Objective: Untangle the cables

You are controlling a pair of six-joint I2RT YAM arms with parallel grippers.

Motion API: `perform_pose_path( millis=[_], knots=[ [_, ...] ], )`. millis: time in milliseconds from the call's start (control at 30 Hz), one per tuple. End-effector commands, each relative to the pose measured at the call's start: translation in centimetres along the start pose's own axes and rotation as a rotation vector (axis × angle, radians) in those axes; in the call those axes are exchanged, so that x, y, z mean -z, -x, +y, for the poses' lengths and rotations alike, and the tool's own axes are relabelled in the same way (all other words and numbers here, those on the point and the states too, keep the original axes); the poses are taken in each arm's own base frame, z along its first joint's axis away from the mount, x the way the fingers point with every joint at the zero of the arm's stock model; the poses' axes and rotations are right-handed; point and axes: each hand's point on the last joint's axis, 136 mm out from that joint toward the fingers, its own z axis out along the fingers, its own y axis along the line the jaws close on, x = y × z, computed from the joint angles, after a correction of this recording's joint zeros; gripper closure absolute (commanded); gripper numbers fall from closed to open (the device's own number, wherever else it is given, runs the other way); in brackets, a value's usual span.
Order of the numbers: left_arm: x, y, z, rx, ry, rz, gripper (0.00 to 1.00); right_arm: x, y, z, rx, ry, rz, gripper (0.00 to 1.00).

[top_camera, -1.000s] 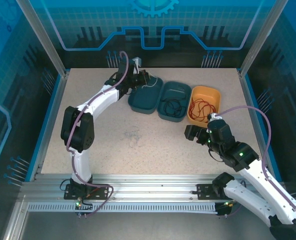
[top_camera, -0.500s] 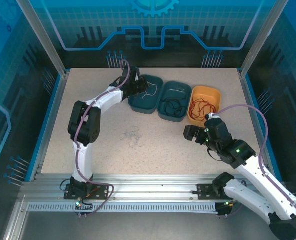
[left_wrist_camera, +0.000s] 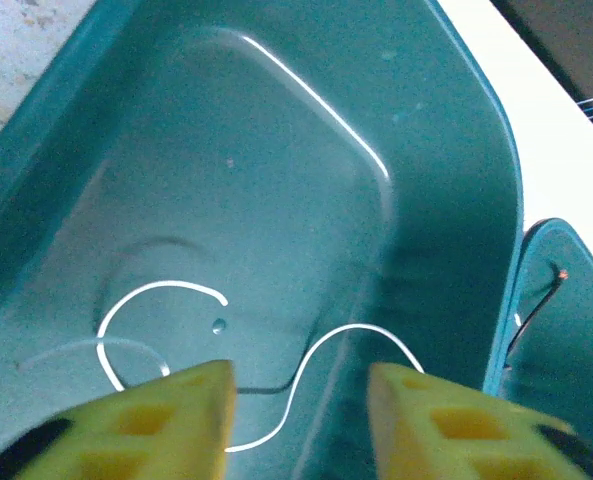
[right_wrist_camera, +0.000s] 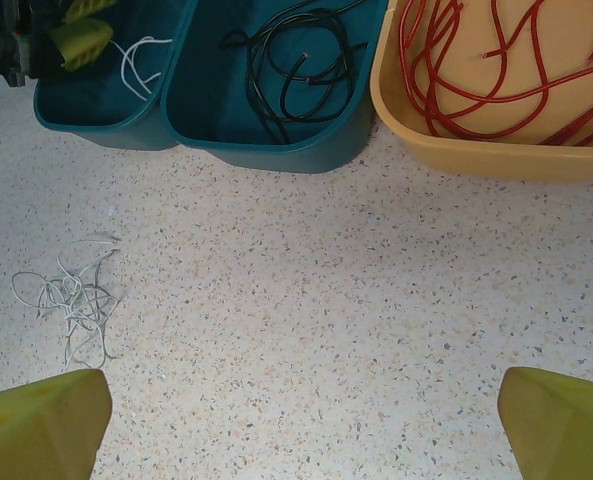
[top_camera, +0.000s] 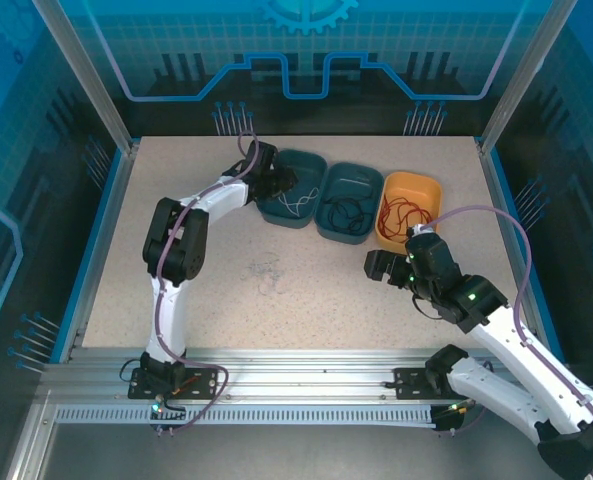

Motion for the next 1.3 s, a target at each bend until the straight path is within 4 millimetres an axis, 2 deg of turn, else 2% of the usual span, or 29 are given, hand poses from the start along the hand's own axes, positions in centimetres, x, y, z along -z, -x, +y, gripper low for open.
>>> perform_pose_path(
  millis=[0, 233, 300, 400, 533, 867, 1067, 1267],
  knots=[
    [3.0, 1.3, -2.6, -0.019, -0.071, -0.033, 0.49, 0.6, 0.9, 0.3, -0.006, 0.011, -0.018, 0.00],
    [7.9, 2.1, -5.1, -0.081, -0.132, -0.085, 0.29, 0.1, 0.6, 0.2, -0.012, 0.004, 0.003, 0.00],
    [9.6, 2.0, -5.5, -0.099, -0.138, -0.099, 0.18, 0.1, 0.5, 0.2, -0.013, 0.005, 0.008, 0.00],
    [11.8, 1.5, -5.1, -0.115, -0.120, -0.114, 0.01, -0.1, 0.3, 0.2, -0.011, 0.001, 0.022, 0.00],
    [14.3, -0.3, -3.4, -0.153, -0.069, -0.113, 0.01, -0.5, 0.0, -0.2, -0.014, -0.019, 0.041, 0.00],
    [17.8, -8.8, 5.2, -0.110, 0.121, -0.011, 0.01, -1.3, -0.4, -1.3, 0.001, -0.070, 0.059, 0.00],
    [18.7, -13.2, 8.2, -0.044, 0.145, 0.085, 0.10, -3.2, -1.2, 0.2, 0.014, -0.031, 0.122, 0.00],
    [17.5, -15.1, 9.1, 0.033, 0.107, 0.133, 0.27, -5.6, -1.9, 3.6, 0.142, -0.057, 0.192, 0.04]
  ],
)
